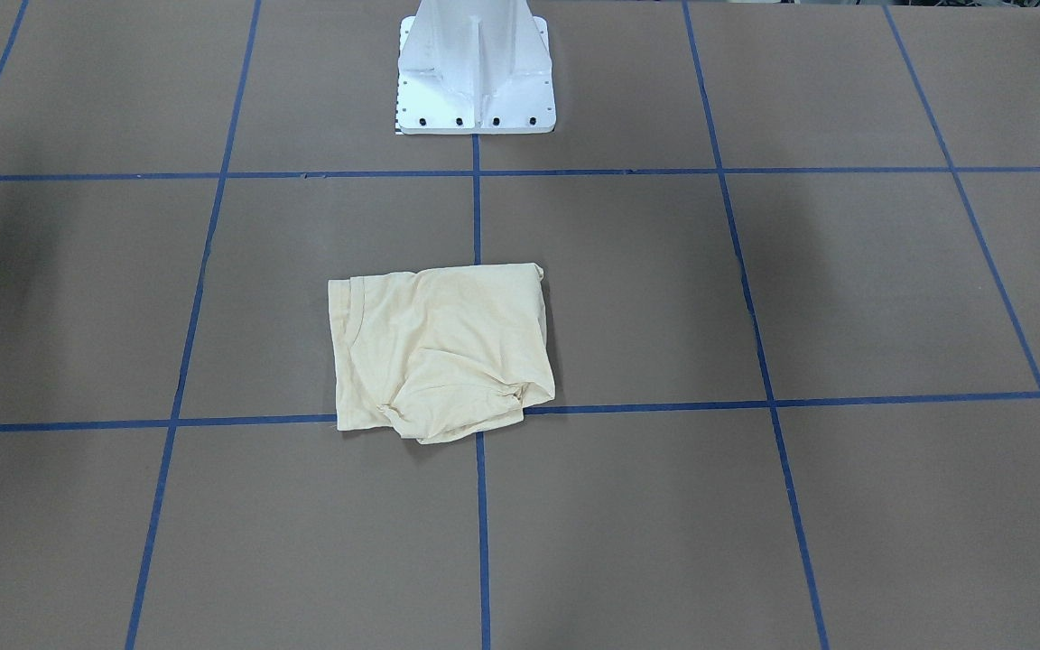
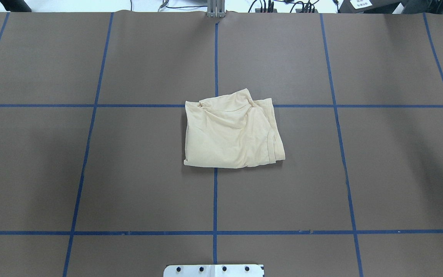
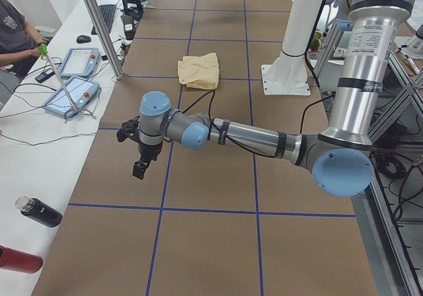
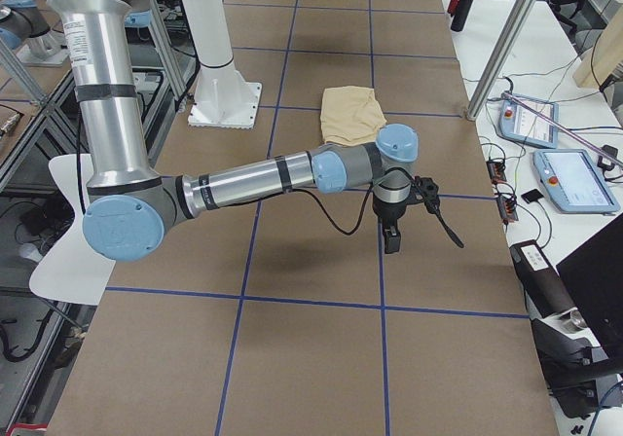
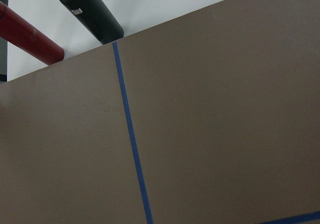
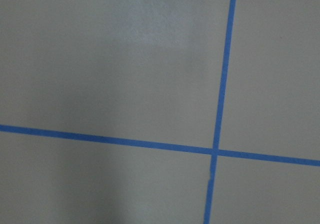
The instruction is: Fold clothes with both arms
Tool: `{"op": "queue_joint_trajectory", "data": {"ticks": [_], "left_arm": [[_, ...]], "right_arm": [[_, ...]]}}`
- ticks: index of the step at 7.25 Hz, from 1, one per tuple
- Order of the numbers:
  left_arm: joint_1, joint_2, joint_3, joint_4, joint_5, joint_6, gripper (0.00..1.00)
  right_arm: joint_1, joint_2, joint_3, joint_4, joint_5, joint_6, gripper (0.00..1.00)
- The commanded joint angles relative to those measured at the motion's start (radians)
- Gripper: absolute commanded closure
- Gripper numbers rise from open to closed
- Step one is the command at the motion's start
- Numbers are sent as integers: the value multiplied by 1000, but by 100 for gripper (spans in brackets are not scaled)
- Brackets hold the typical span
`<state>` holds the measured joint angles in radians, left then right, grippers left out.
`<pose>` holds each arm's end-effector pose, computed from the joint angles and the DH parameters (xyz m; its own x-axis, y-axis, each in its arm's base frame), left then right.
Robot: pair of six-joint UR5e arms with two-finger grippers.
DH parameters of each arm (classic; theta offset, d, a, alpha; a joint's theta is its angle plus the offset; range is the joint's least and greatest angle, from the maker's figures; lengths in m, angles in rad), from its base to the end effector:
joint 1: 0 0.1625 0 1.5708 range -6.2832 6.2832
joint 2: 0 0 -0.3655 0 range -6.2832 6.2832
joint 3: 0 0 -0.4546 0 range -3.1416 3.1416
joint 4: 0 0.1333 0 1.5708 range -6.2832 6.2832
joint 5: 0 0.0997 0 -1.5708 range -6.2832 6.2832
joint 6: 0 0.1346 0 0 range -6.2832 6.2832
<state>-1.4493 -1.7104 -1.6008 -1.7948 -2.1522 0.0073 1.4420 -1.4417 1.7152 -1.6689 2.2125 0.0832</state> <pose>0.0179 -0.6367 0.5134 0.8032 0.3170 -0.5044 -0.1178 0.9144 0.3872 -0.0250 -0.6035 0.4909 0.7888 -0.1246 0.6018 0.0611 0.9903 0.1249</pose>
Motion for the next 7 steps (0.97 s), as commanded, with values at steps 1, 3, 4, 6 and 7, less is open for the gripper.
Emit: {"op": "queue_joint_trajectory", "data": {"ticks": [1,3,4,6,7], "left_arm": [[-107,15,5,151,-21,167,1],[-149,56,33,204,-29,181,1],[-154,93,35,198,-37,181,1],[-149,123,32,198,-173,159,1],[-148,121,16,195,-173,46,1]], "right_arm": [[105,-3,29,-258,69,-196,0],[153,-80,30,-258,180,-200,0],[152,-100,26,-253,179,-198,0],[152,-188,23,-122,168,-192,0],[152,-212,15,-44,165,-185,0]]}}
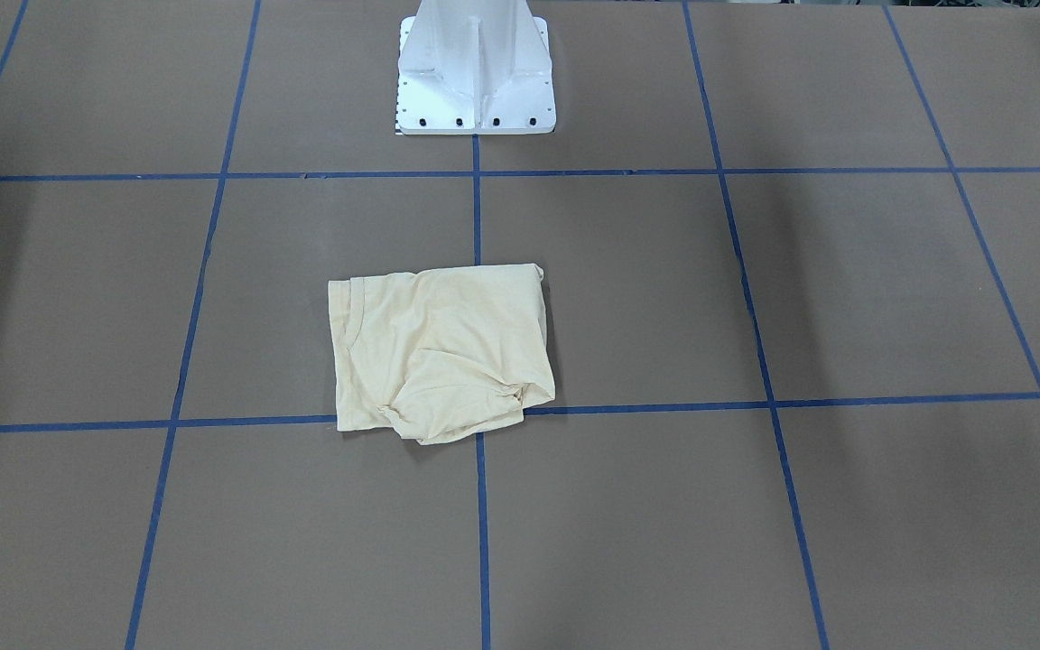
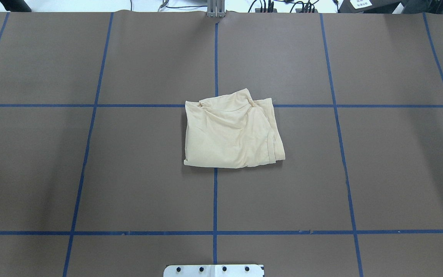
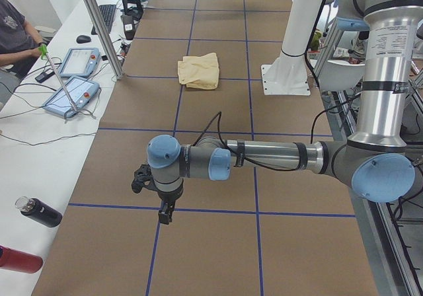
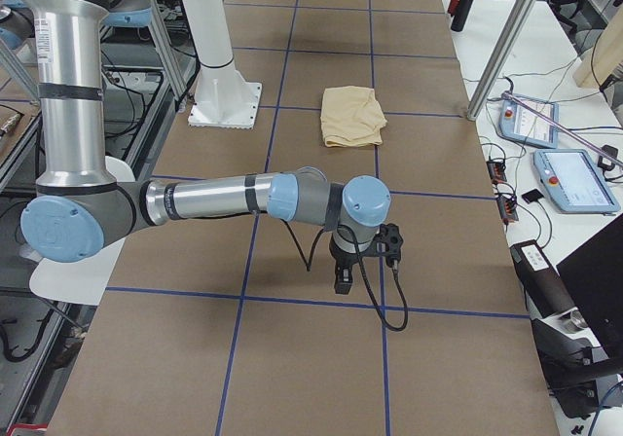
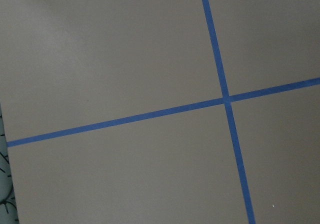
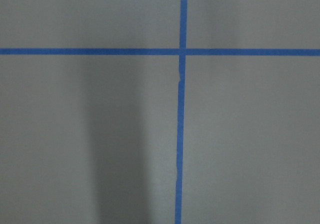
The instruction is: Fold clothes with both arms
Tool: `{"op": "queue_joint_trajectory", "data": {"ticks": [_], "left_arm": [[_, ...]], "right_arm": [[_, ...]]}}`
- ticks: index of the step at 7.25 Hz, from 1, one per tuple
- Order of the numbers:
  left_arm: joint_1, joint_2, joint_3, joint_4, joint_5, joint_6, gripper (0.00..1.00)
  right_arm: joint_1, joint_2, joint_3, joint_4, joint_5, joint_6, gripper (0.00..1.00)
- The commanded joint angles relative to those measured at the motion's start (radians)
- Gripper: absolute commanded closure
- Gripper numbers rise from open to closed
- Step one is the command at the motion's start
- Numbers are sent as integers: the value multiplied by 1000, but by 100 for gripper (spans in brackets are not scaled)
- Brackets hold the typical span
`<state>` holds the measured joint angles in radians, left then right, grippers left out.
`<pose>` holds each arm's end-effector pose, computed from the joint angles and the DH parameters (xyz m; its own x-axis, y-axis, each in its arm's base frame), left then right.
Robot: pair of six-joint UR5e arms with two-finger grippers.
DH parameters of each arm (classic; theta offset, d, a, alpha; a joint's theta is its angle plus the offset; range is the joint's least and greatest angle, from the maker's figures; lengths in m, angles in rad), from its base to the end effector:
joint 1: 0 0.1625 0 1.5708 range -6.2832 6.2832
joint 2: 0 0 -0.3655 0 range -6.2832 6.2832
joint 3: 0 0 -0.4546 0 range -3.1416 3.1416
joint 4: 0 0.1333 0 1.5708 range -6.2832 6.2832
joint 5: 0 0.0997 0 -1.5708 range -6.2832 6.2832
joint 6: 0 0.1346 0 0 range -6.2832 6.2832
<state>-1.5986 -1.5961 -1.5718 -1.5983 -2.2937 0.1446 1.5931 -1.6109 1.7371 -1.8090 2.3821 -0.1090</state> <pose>-0.0600 -0.5672 0.6114 0.7468 0.1584 -0.6460 -0.0807 0.9856 0.1484 0.0474 -0.5241 0.5737 0.6849 -0.0123 0.7285 0.0527 0.9981 -0.0327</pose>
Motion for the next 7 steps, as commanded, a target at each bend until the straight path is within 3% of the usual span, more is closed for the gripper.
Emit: {"op": "queue_joint_trajectory", "data": {"ticks": [1,5,6,7], "left_arm": [[6,7,-22,-3,-30,-132,1],[37,4,-66,-9,-10,-142,1],[35,5,-66,-8,-3,-143,1],[35,7,-66,-8,-1,-143,1]], "right_arm": [[1,-49,-16,100,-4,8,0],[-1,-46,-54,126,-18,8,0],[-2,-40,-47,152,-80,27,0],[-15,-38,-45,204,-89,122,0]]}}
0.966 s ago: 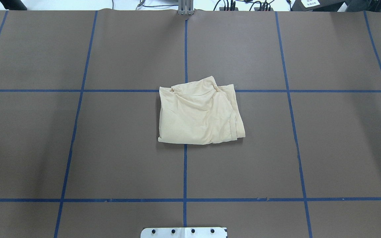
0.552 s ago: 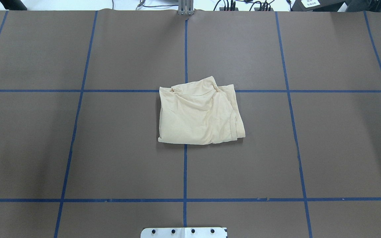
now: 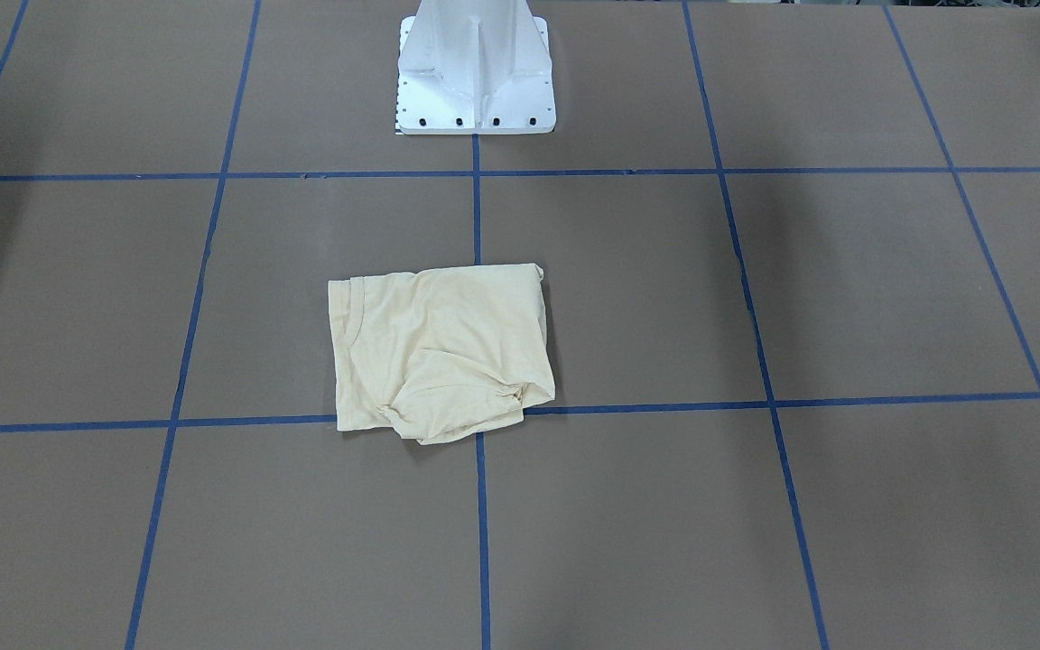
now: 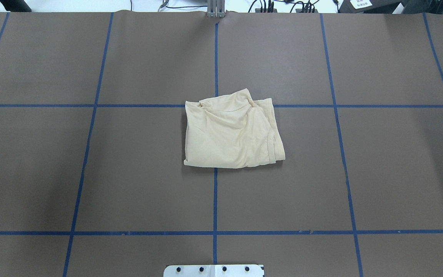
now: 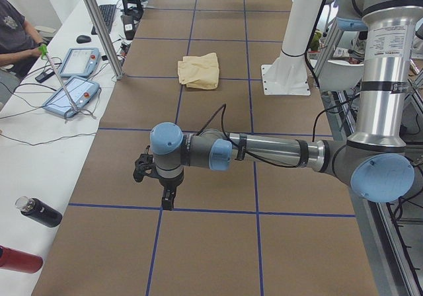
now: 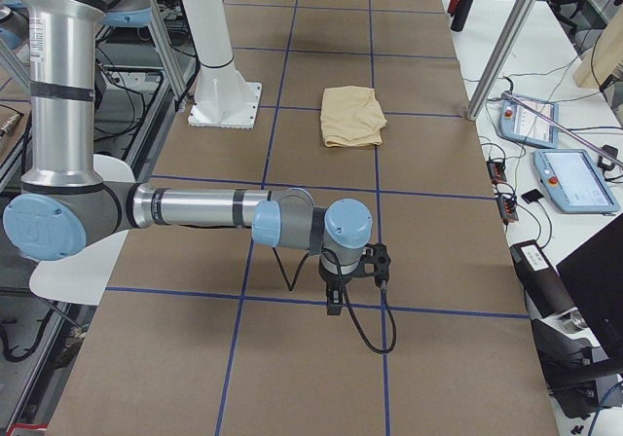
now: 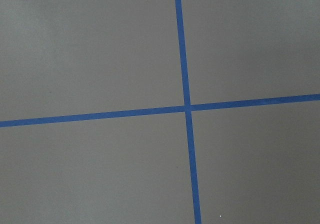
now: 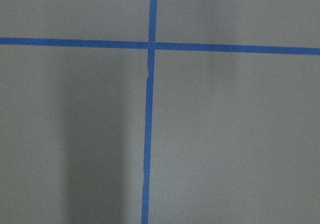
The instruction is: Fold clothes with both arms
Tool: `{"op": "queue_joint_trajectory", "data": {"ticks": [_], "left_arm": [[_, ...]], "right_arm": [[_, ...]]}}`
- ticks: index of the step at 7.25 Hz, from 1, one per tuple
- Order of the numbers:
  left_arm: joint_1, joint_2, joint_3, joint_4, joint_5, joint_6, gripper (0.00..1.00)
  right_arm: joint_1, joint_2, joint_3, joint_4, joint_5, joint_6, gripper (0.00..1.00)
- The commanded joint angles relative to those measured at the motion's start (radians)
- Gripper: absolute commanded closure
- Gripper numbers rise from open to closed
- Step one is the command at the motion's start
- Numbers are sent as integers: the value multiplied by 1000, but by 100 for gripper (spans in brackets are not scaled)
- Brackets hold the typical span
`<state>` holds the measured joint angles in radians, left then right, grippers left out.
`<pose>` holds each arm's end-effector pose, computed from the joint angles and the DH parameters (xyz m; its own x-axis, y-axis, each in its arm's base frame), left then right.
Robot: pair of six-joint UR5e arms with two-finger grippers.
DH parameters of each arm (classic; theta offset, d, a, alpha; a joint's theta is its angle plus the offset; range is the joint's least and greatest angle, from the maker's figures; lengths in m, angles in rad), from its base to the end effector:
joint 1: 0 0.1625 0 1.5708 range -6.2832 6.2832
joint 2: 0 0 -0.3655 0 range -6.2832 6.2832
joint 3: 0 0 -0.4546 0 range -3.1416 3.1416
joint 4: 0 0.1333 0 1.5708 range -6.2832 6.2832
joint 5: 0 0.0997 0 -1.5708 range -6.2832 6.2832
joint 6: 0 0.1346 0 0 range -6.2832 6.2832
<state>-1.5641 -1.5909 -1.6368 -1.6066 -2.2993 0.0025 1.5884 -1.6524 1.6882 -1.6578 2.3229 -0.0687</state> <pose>-0.0399 -0.5717 0.5764 0.7456 0.0884 -0.6605 -0.0085 0.9923 0.1233 0.0505 -0.5182 0.6138 0.7290 -0.0208 0.6842 0.0325 0.9995 -0.0042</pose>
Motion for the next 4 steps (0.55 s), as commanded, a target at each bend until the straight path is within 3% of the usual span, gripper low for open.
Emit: {"op": "queue_joint_trajectory", "data": {"ticks": [1,4], "left_arm": [[2,2,-1,1,4,-1,1],[2,2,-1,1,4,-1,1]], "right_arm": [[-25,2,5,135,-22,195,0],[-24,-12,27,151,88,217,0]]}}
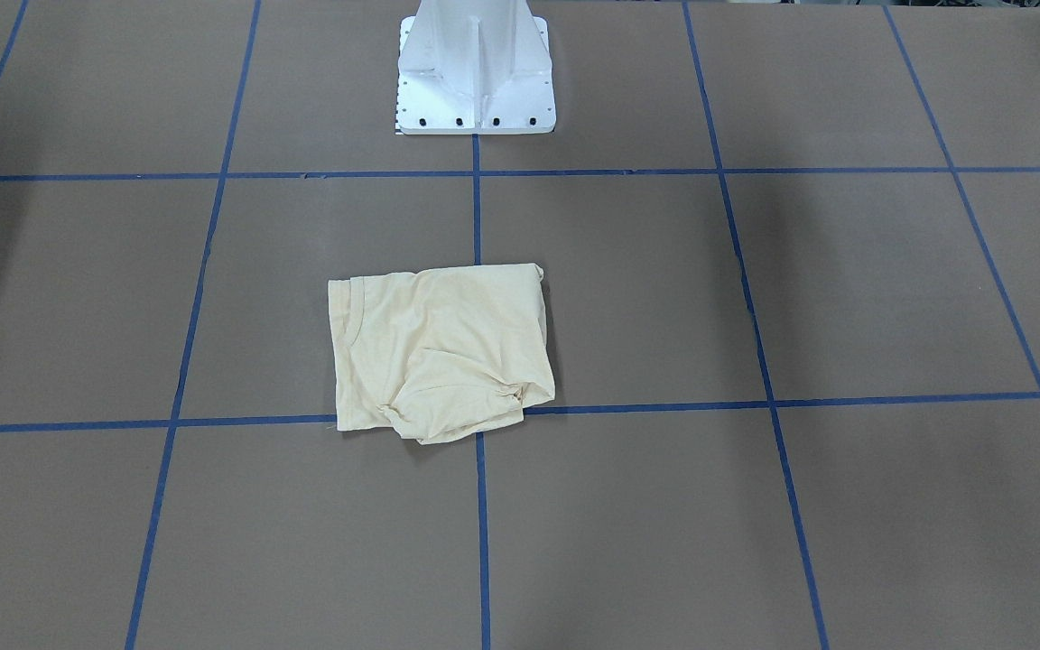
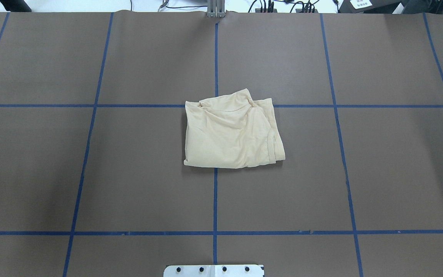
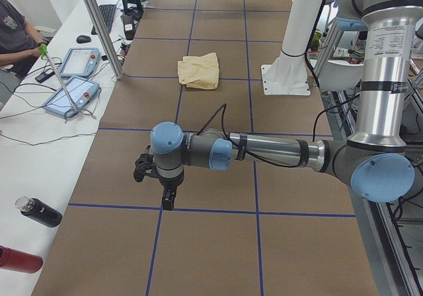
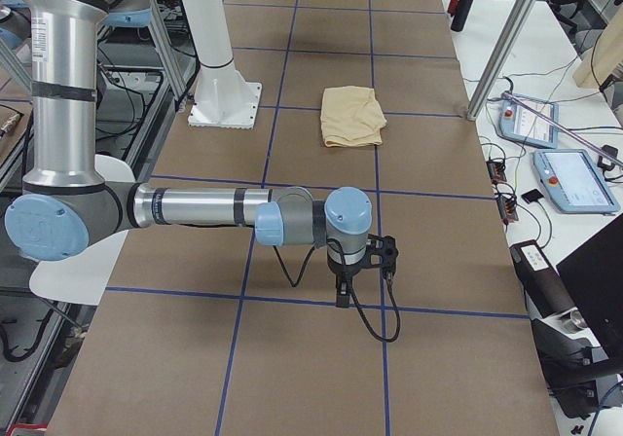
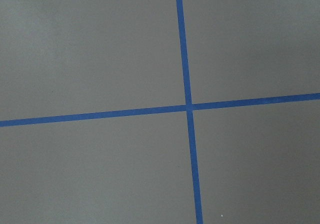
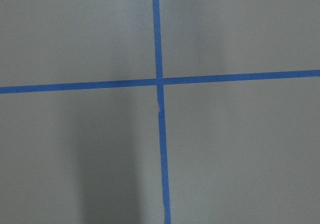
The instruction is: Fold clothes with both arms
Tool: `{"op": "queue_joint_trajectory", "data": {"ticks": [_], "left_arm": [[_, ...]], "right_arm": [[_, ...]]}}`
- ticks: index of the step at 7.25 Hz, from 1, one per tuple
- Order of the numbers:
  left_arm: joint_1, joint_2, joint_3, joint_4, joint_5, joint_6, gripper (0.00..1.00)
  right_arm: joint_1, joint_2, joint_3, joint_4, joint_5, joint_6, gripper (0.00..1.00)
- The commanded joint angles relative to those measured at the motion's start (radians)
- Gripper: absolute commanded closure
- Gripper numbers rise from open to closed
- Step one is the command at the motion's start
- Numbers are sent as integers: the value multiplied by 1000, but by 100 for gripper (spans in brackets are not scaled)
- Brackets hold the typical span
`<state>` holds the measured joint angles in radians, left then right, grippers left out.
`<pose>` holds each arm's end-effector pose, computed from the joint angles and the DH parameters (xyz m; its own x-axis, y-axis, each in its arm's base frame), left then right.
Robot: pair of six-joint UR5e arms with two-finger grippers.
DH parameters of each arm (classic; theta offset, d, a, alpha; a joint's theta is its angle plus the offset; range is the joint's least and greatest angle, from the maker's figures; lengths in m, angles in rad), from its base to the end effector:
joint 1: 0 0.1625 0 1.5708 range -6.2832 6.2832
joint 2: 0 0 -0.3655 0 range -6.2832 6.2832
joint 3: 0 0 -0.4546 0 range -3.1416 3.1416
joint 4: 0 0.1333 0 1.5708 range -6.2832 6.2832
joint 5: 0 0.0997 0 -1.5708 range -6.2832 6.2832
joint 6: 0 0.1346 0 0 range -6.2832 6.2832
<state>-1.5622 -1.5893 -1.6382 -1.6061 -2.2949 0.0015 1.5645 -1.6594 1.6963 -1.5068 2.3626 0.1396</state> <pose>-0.0392 -0.5712 0.5770 0.7484 0.0880 -0.6574 -0.0097 0.9925 0.1219 0.0342 -0.5309 0.5938 0.6961 0.0631 0.7151 -0.0915 0.9958 0.0012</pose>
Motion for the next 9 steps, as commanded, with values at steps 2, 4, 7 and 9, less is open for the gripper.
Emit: {"op": "queue_joint_trajectory", "data": {"ticks": [2,4,7,9], "left_arm": [[-1,0,0,0,0,-3,1],[-1,0,0,0,0,0,1],[-1,0,3,0,-1,0,1],[-1,0,3,0,-1,0,1]], "right_arm": [[-3,-8,113,-145,37,11,0],[-4,-32,161,-225,33,-1,0],[-6,-33,132,-222,35,-3,0],[-7,-36,123,-222,23,-3,0]]}}
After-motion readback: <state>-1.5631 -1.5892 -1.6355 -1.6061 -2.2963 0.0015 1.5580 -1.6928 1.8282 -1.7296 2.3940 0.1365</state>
